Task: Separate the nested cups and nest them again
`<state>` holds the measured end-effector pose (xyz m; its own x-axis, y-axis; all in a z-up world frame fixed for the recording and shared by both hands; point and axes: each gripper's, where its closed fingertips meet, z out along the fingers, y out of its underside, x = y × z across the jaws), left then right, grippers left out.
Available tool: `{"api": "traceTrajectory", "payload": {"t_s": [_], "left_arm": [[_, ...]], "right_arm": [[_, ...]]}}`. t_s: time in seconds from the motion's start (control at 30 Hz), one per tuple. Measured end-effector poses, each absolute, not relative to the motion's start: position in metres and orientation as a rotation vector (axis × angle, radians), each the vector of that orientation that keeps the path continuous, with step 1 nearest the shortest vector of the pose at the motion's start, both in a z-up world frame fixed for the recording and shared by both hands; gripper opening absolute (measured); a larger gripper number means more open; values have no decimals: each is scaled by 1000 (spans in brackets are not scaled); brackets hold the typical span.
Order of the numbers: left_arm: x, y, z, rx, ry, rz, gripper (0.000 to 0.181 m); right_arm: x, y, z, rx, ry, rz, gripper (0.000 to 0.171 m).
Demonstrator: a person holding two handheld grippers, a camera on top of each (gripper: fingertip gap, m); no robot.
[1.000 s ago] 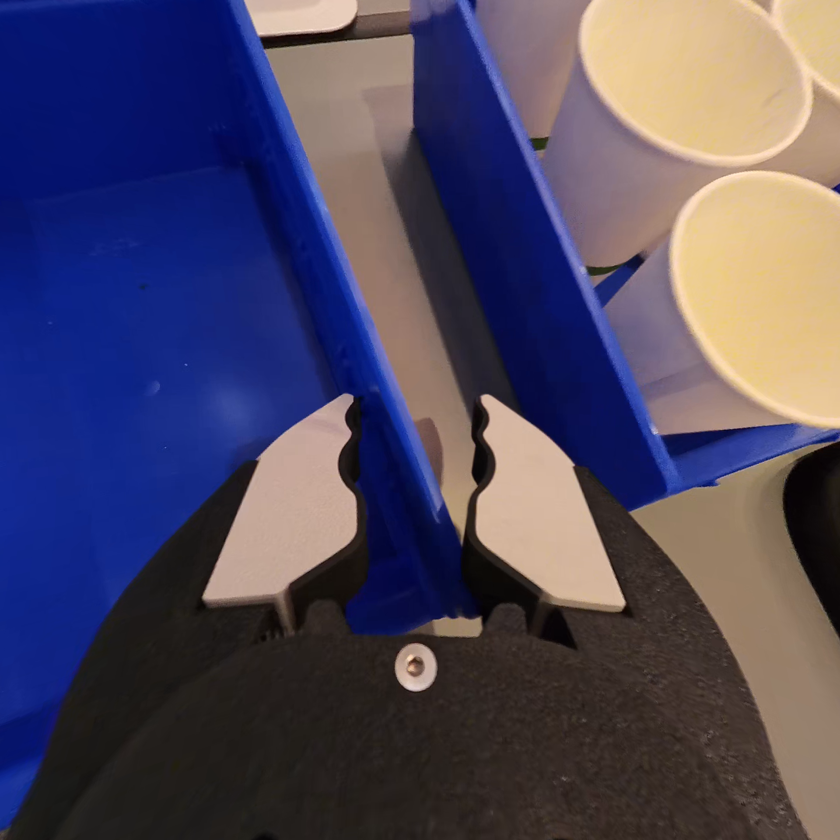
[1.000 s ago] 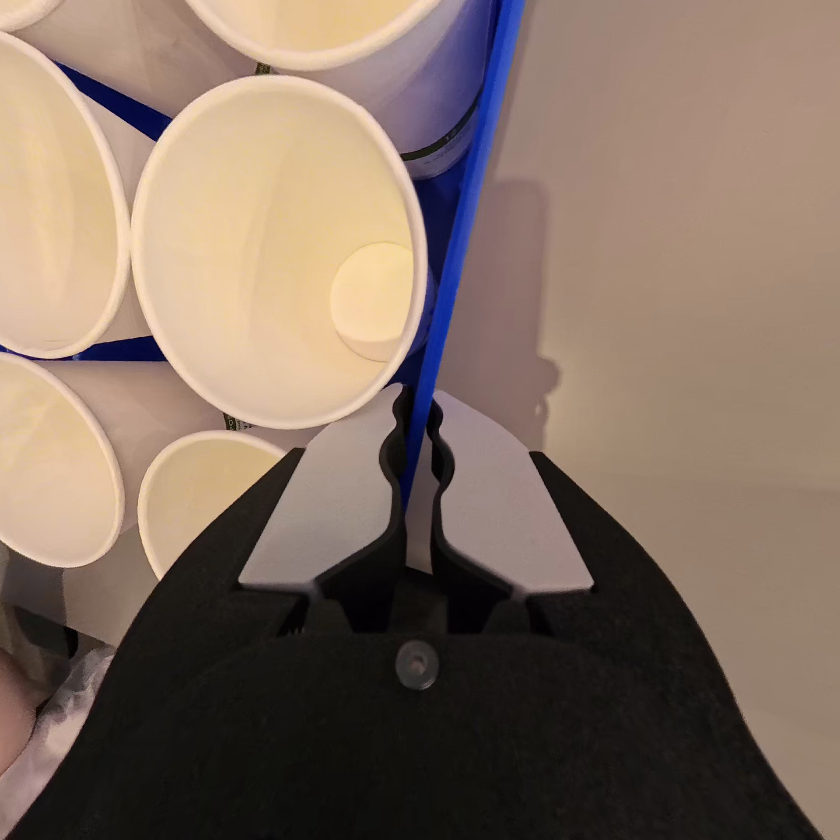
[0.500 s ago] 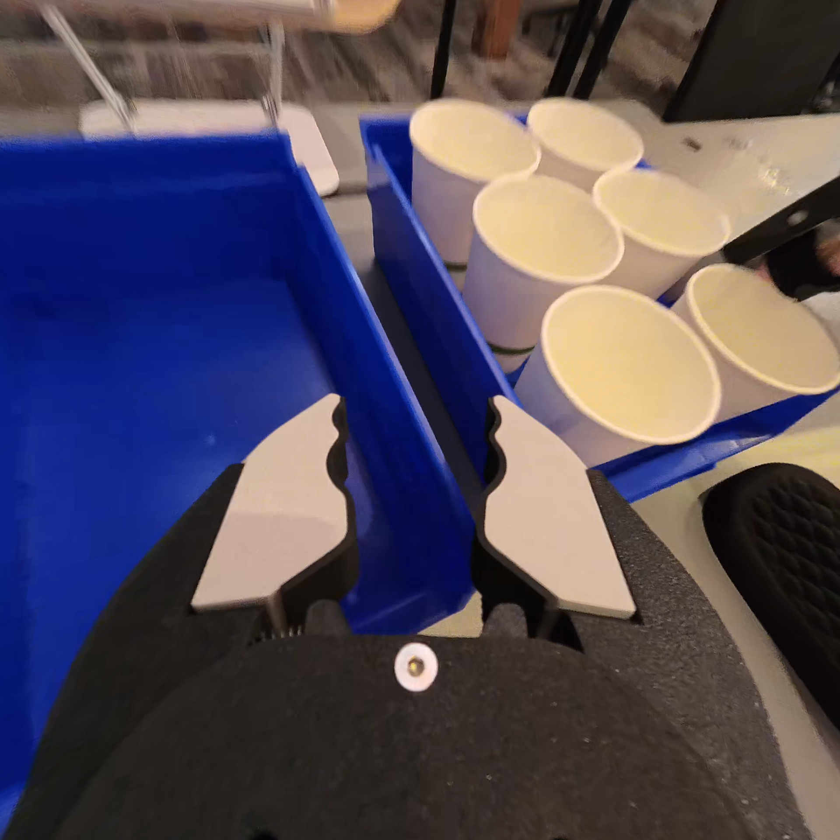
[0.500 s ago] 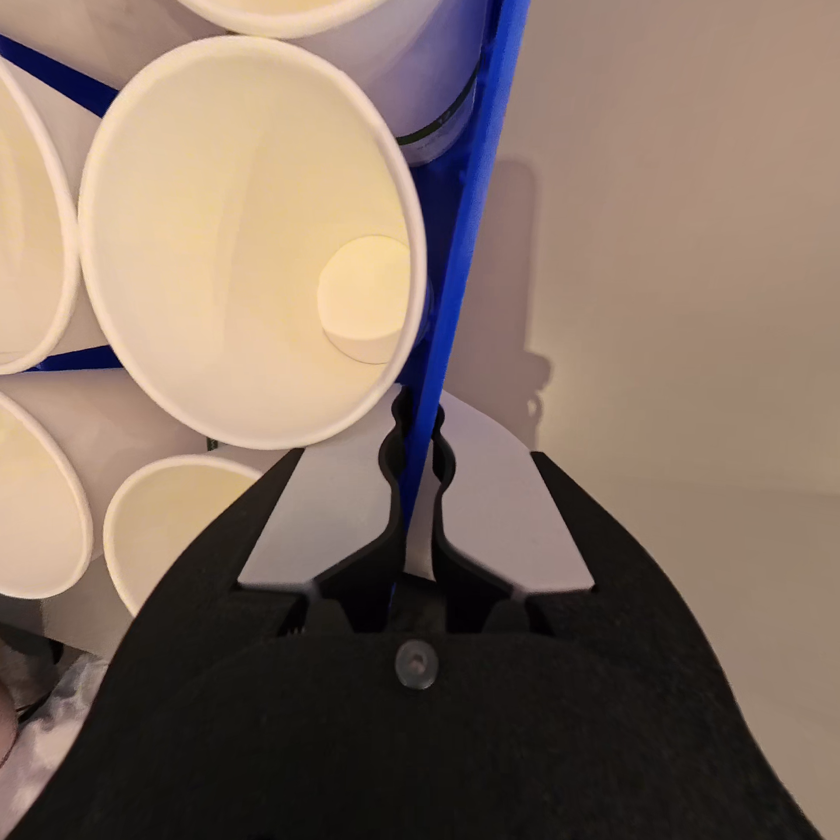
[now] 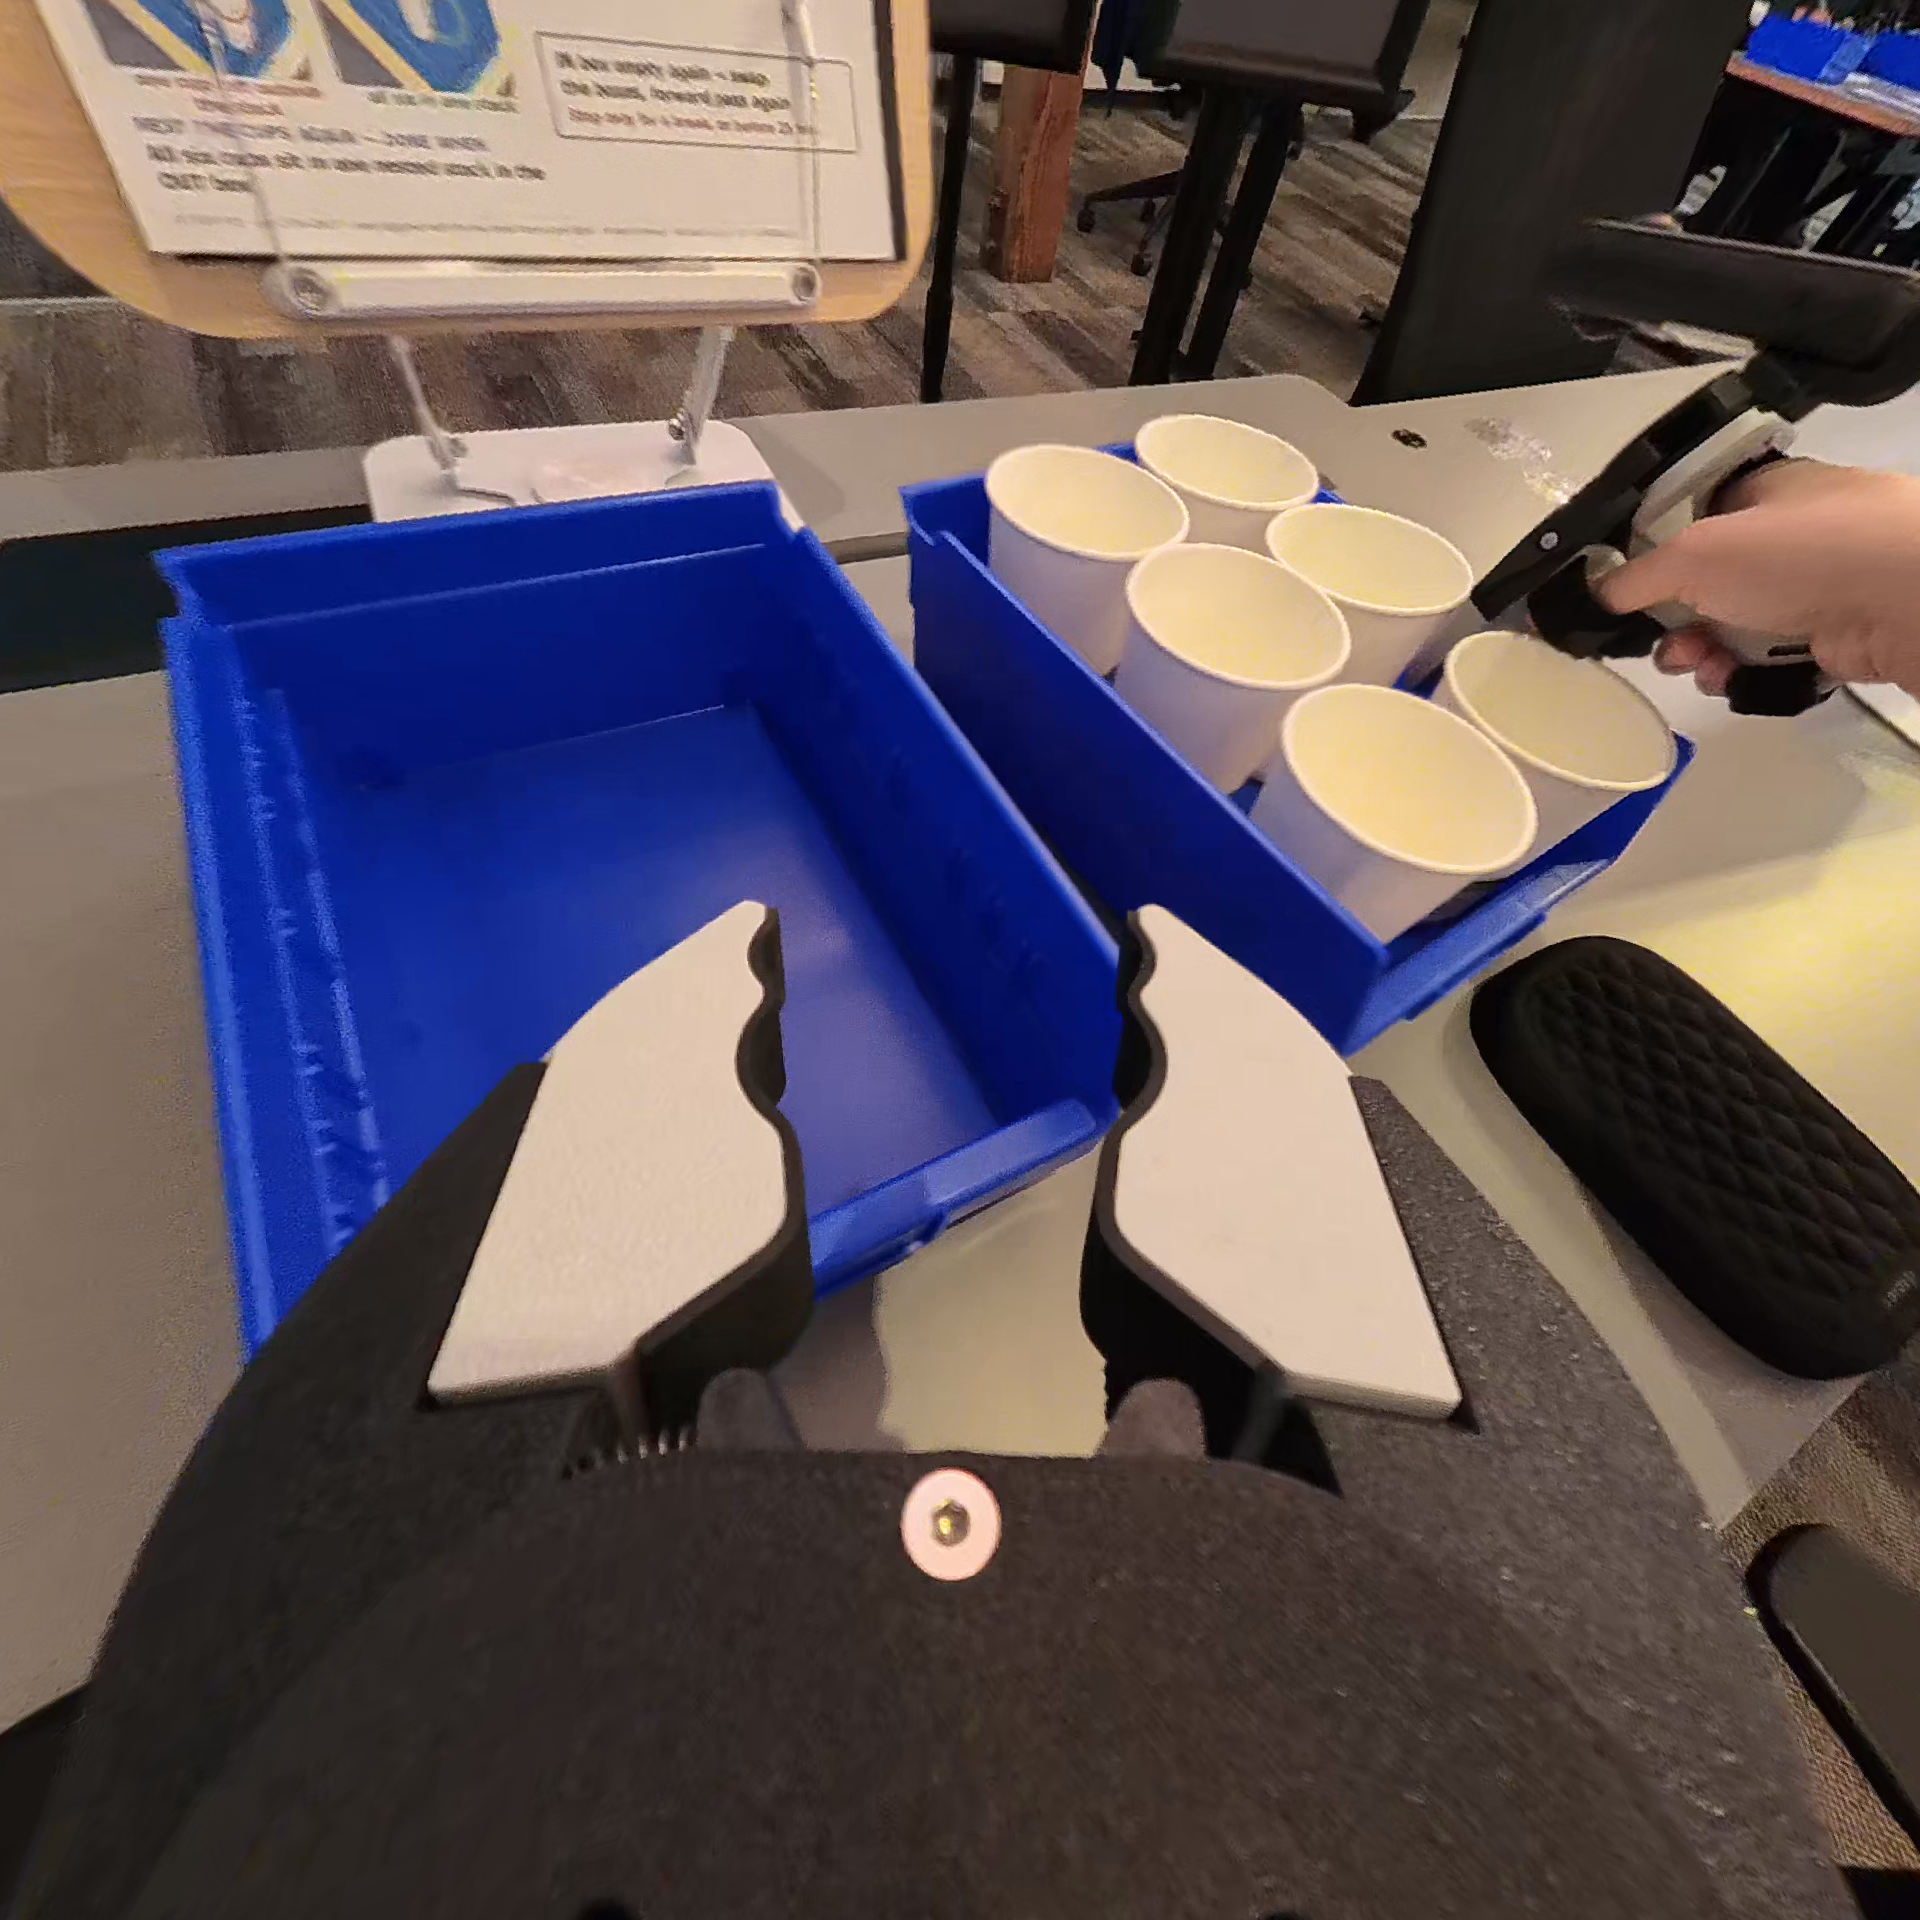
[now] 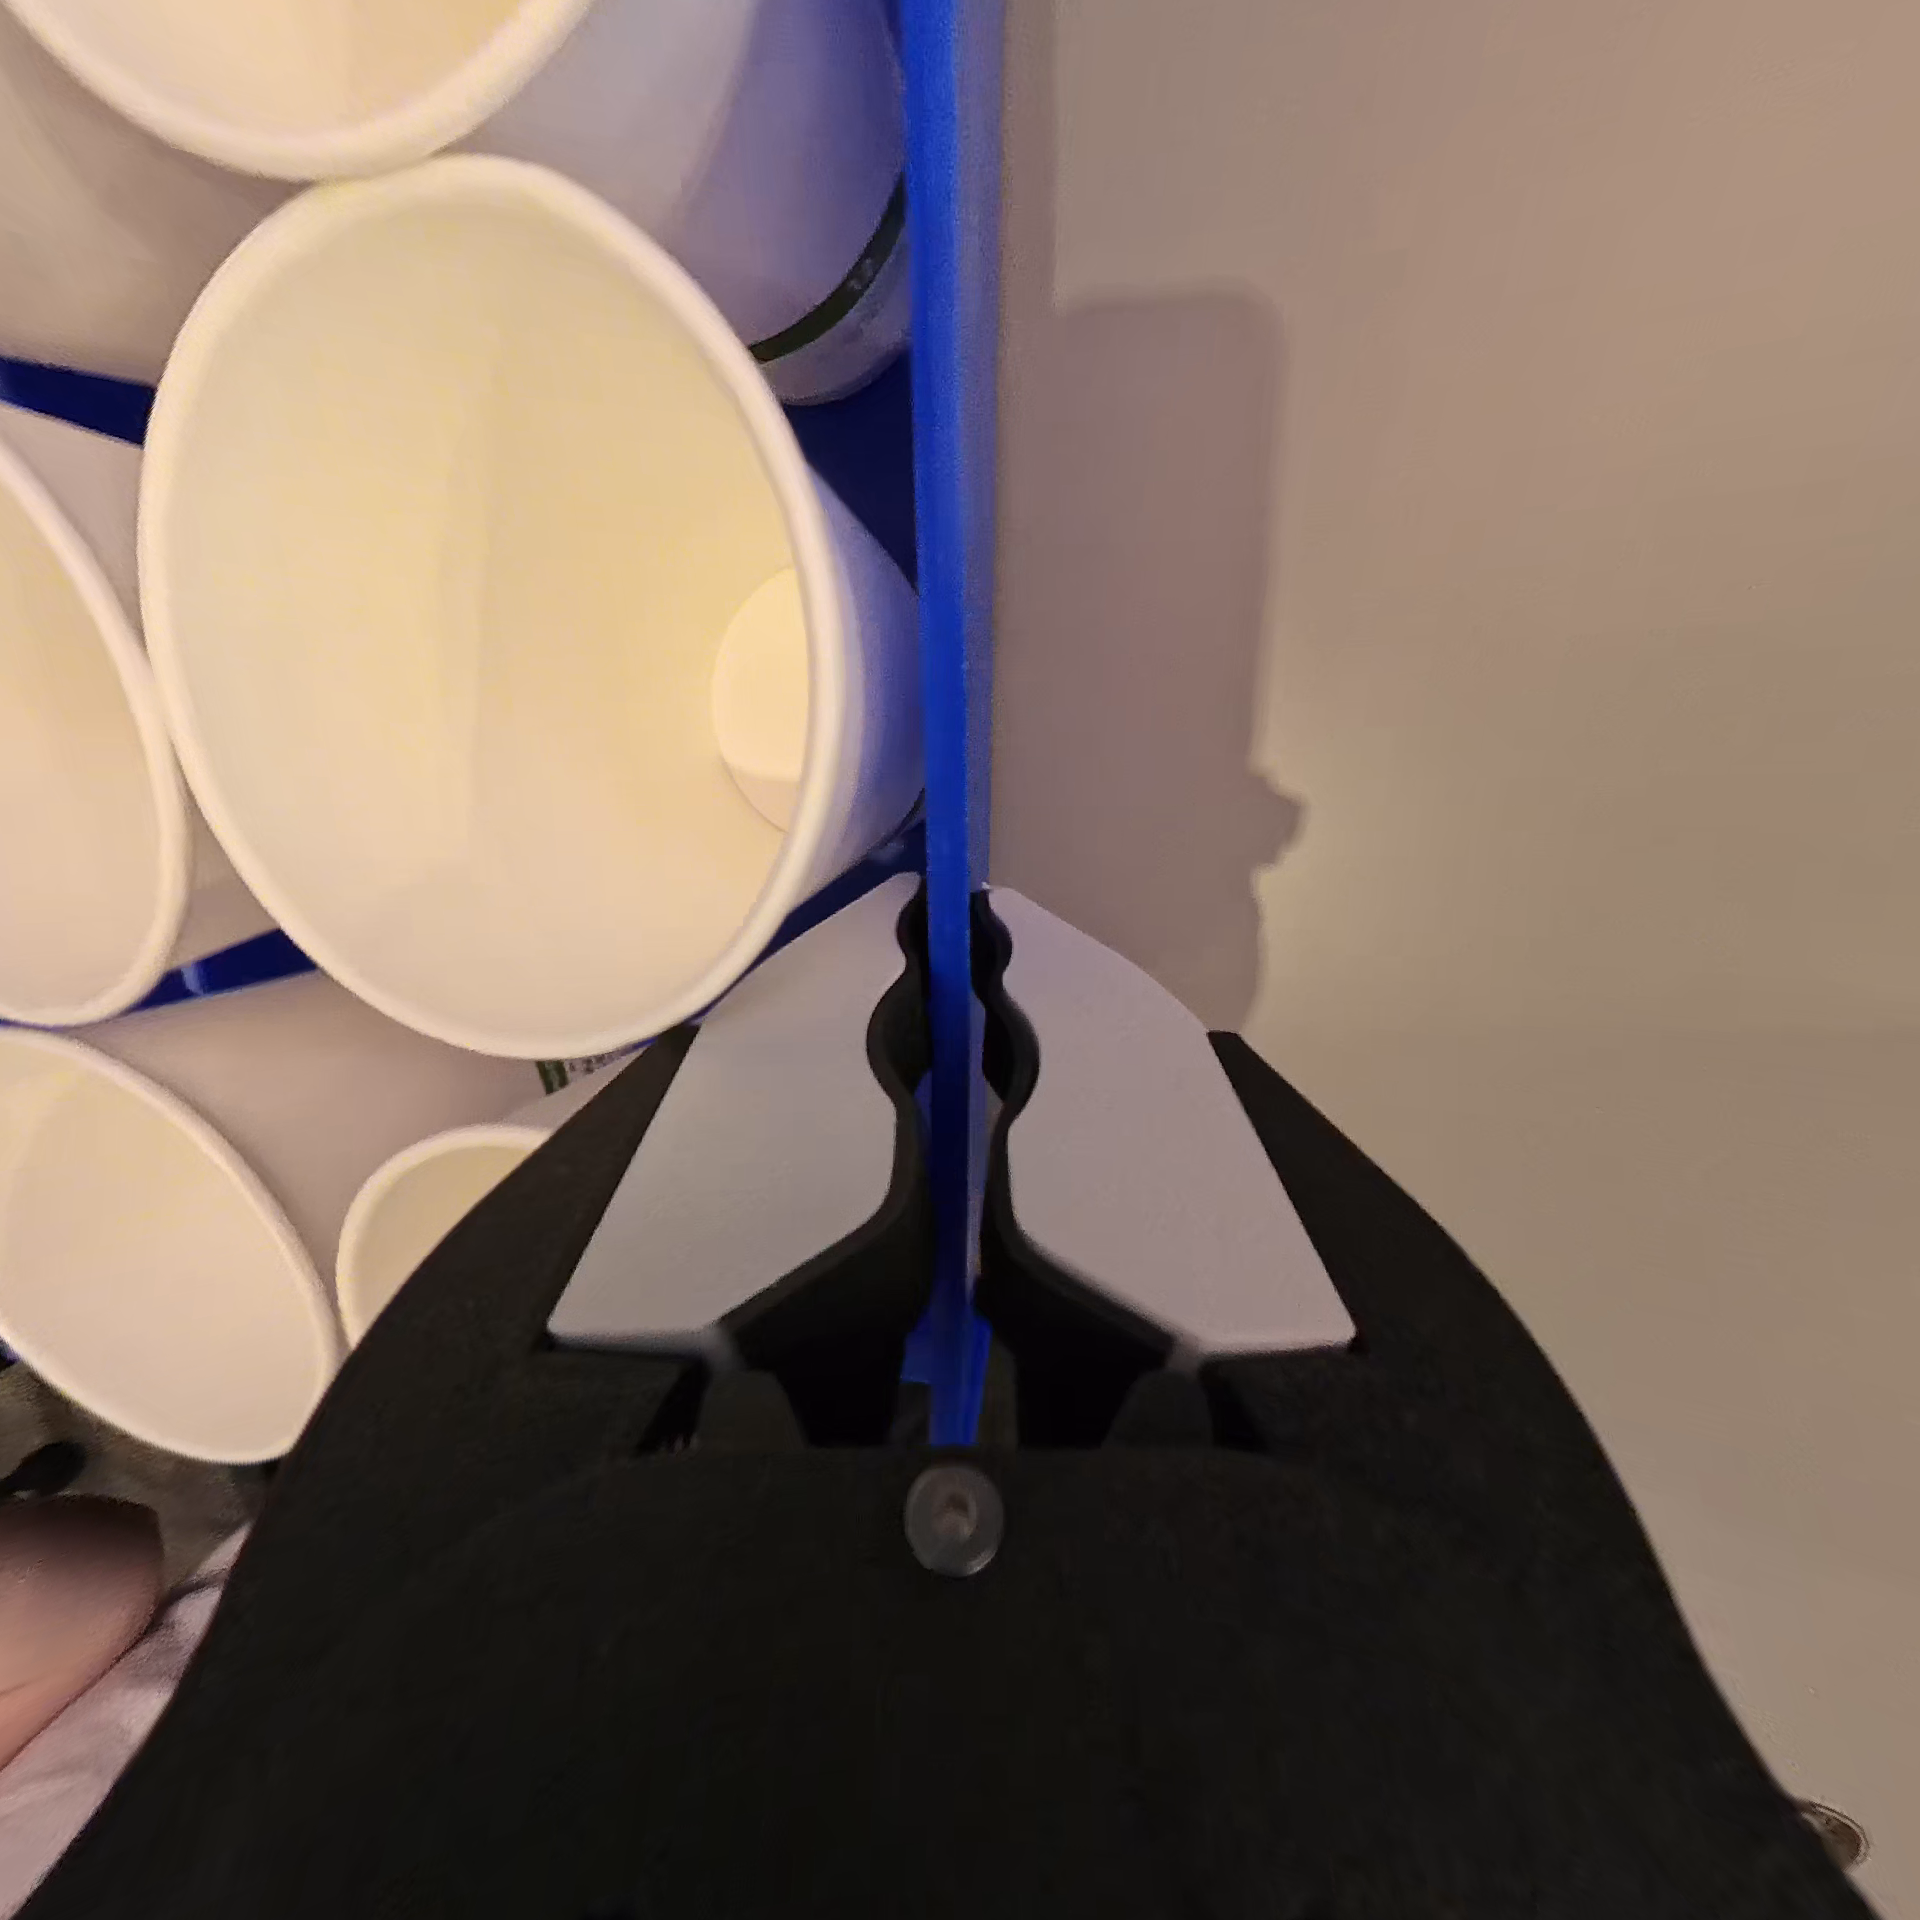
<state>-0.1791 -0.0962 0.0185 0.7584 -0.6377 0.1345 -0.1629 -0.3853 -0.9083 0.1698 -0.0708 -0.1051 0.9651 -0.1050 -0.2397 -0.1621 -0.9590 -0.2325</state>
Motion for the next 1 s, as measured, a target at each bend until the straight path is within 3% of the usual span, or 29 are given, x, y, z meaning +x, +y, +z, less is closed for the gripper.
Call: {"api": "traceTrajectory", "payload": {"t_s": [0.57, 0.8, 1.0], "left_arm": [[-347, -109, 49, -1872, 329, -487, 57], [-400, -116, 49, -1873, 220, -426, 57], [-435, -125, 46, -1883, 148, -405, 57]], "right_arm": [[197, -82, -67, -2905, 232, 370, 5], [182, -70, 1, -2864, 175, 321, 6], [109, -39, 63, -2871, 4, 300, 6]]}}
